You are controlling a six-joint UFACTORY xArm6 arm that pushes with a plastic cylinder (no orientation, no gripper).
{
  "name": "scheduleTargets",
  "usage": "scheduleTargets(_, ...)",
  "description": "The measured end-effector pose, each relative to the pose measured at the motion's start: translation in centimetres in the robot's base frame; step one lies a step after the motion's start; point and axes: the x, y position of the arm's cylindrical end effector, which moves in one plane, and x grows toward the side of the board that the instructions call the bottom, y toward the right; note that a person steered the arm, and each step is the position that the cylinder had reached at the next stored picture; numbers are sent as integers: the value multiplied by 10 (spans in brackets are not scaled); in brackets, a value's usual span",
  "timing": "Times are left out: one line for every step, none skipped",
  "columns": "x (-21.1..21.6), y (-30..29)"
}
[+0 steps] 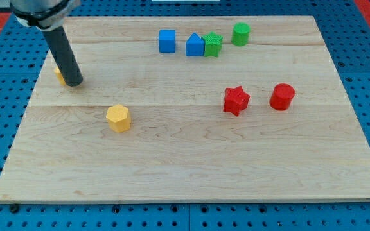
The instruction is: Push the hexagon sightly to the left
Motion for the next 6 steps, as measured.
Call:
scheduleTargets(-4, 68)
scheduleTargets(102, 105)
scheduleTargets(114, 170)
scheduleTargets(142, 200)
scheduleTargets(199, 160)
scheduleTargets(149, 116)
